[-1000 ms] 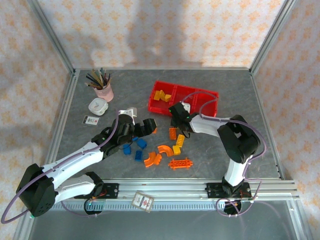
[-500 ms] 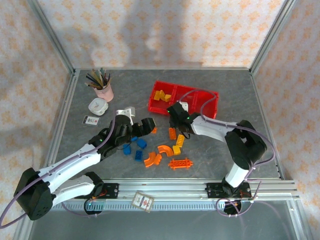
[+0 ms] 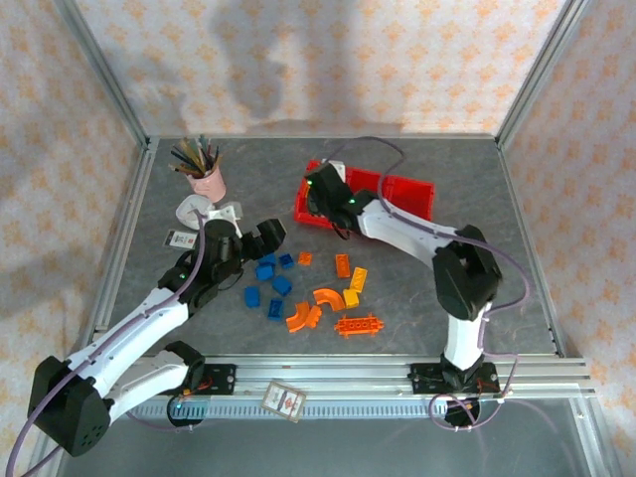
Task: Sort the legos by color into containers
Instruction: Place the lego in the container.
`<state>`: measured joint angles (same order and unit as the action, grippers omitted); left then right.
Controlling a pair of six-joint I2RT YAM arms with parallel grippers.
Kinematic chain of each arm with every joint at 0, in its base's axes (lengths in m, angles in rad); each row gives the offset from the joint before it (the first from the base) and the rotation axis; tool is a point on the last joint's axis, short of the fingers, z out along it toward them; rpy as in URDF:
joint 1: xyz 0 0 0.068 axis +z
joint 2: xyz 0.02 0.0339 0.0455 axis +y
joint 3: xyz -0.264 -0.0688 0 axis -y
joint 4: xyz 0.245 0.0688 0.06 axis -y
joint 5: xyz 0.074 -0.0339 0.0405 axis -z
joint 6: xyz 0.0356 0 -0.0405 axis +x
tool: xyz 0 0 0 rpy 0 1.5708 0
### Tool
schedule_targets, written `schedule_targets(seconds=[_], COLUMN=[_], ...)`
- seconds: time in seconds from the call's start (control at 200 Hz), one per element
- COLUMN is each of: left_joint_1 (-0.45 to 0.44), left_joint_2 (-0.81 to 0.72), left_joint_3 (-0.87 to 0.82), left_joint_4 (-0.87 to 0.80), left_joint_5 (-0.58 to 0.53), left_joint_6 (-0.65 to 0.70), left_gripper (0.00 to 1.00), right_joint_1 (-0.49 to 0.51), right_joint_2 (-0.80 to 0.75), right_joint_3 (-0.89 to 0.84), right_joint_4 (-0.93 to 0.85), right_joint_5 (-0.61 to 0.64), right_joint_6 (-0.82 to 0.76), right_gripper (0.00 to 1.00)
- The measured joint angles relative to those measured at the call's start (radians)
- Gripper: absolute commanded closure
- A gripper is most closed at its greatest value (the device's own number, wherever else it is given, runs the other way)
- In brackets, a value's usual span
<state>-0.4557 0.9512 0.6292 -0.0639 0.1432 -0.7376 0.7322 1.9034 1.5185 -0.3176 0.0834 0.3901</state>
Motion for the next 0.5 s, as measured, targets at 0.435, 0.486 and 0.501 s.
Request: schedule_targets(seconds=[0.435, 0.486, 0.501], left_joint_1=[0.040, 0.040, 0.040], left_joint_2=[0.037, 0.039, 0.040], left_joint_3=[0.019, 0.019, 0.019], left_joint_4=[0.001, 0.001, 0.001], left_joint_5=[0.007, 0.010, 0.010], left_joint_6=[0.006, 0.006, 0.006], left_gripper=[0.01, 0.01, 0.01], right_joint_1=[-0.059, -0.061, -0.061], right_joint_2=[0.279, 0.286, 0.286], right_joint_3=[0.260, 0.265, 0.265], right_joint_4=[-0.053, -0.053, -0.054], right_joint_5=[0.006, 0.005, 0.004], right_joint_6=[-0.043, -0.044, -0.048], right_gripper=[0.60, 0.56, 0.54])
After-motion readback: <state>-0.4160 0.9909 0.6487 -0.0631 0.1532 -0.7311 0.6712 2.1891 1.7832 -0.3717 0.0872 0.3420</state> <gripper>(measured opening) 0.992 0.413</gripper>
